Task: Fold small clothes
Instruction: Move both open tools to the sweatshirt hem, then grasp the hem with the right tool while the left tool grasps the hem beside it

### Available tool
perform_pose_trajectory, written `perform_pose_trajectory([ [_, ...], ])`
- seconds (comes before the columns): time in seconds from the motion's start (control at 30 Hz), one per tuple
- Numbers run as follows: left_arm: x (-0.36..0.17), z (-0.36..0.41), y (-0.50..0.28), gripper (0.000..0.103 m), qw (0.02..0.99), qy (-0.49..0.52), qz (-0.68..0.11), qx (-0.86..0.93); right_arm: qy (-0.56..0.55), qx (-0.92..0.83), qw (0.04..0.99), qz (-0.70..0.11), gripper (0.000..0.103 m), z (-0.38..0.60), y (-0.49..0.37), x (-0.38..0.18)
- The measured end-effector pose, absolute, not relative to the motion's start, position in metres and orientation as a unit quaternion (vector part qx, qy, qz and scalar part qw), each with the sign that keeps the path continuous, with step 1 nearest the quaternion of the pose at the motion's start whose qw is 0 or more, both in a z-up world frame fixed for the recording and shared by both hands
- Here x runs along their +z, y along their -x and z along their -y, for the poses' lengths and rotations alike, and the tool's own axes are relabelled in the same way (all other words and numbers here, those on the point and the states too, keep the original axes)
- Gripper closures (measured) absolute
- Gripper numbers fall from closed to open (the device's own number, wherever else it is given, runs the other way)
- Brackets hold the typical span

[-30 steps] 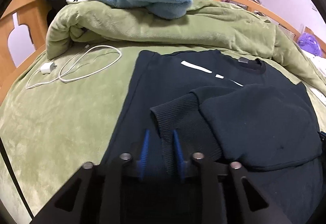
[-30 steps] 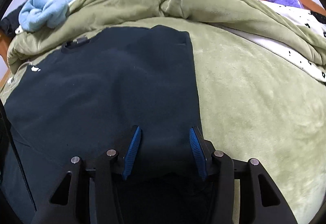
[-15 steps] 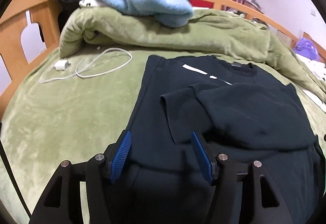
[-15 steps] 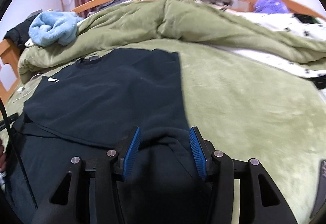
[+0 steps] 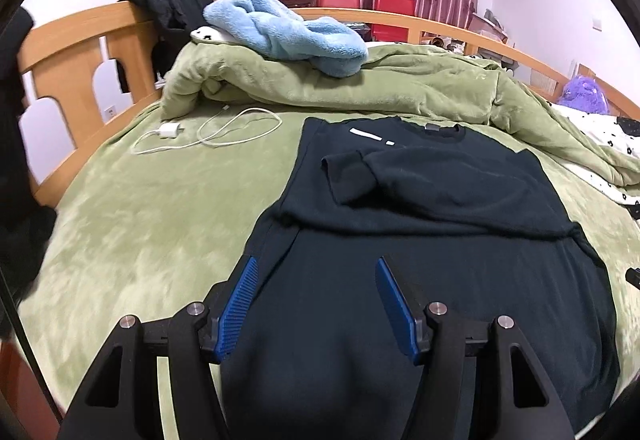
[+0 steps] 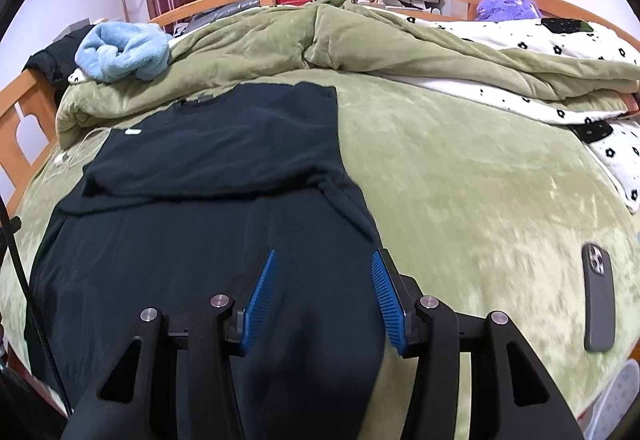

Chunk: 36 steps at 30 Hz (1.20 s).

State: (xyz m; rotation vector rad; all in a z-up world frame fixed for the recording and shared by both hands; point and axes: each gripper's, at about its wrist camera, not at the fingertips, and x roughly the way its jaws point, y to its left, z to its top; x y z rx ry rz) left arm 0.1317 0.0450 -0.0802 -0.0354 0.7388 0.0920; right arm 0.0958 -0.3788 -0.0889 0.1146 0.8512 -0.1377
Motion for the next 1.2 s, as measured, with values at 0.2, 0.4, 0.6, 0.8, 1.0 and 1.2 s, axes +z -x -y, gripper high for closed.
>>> perform_pose_trajectory([
  [0.2,-0.081,-0.049,-0.089,0.036,0.93,0.044,-0.362,0.043,-0.04,-0.07,0.91,-0.406,0.055,0.37,-0.058,-0.085],
  [0.4,-0.084,-0.049,-0.062,0.026,0.934,0.047,-0.35,0.055,-0.052,-0.065,0.914,-0.397,0.054,0.37,-0.03,-0.082],
  [0.6,-0.096,-0.06,-0.048,0.026,0.929,0.066,-0.36,0.048,-0.051,-0.064,0.91,-0.406,0.054,0.371,-0.008,-0.094],
  [0.8,-0.122,-0.078,-0.034,0.026,0.921,0.084,-0.377,0.046,-0.063,-0.059,0.9,-0.427,0.054,0.371,0.01,-0.125],
  [1.0,-0.158,-0.09,-0.033,0.026,0.903,0.087,-0.418,0.038,-0.082,-0.044,0.89,-0.446,0.054,0.366,0.021,-0.157],
  [1.2,-0.18,-0.104,-0.037,0.032,0.888,0.121,-0.441,0.039,-0.09,-0.016,0.888,-0.45,0.053,0.354,0.024,-0.163],
])
